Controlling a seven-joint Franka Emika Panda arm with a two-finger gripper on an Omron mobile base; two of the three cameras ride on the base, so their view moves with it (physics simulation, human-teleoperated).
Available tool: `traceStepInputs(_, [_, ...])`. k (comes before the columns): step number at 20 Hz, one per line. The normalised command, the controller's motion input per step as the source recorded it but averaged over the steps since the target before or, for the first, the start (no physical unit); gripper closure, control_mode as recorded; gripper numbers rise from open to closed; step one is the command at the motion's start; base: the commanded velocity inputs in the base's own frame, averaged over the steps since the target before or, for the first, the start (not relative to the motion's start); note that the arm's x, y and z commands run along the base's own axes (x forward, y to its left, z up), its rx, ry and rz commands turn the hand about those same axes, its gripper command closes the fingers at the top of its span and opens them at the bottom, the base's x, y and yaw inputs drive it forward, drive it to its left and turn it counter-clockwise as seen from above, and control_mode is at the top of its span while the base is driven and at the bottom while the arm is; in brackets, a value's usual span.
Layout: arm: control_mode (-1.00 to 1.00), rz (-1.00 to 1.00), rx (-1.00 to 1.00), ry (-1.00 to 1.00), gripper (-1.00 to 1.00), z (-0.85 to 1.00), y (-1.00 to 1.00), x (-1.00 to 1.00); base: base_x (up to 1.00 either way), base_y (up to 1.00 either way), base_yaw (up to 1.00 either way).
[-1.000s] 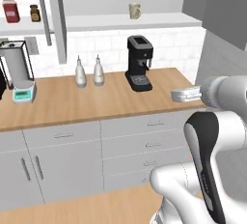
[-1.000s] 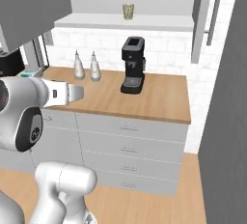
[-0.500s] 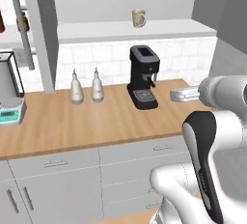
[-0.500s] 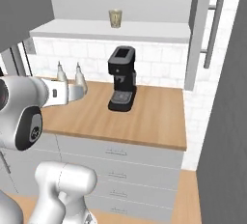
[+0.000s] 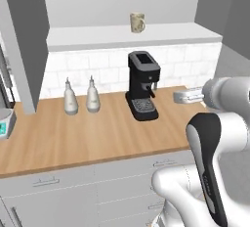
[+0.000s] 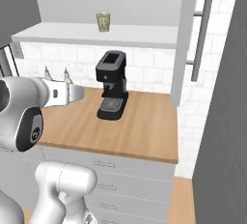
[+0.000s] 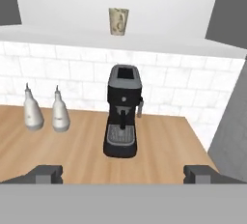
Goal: Gather all objects into one cabinet and sort the glasses and bowls to opposite sides.
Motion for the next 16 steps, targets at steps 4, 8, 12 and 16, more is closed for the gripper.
traceStepInputs(4, [1.0, 0.0, 0.0, 0.0, -1.0, 0.0, 0.0, 0.0, 0.79, -0.02, 0.0])
traceStepInputs(8, [1.0, 0.0, 0.0, 0.0, -1.0, 0.0, 0.0, 0.0, 0.66, -0.02, 0.0])
traceStepInputs(12, [1.0, 0.0, 0.0, 0.0, -1.0, 0.0, 0.0, 0.0, 0.36, 0.0, 0.0])
traceStepInputs(16, [1.0, 0.0, 0.0, 0.0, -1.0, 0.0, 0.0, 0.0, 0.29, 0.0, 0.0])
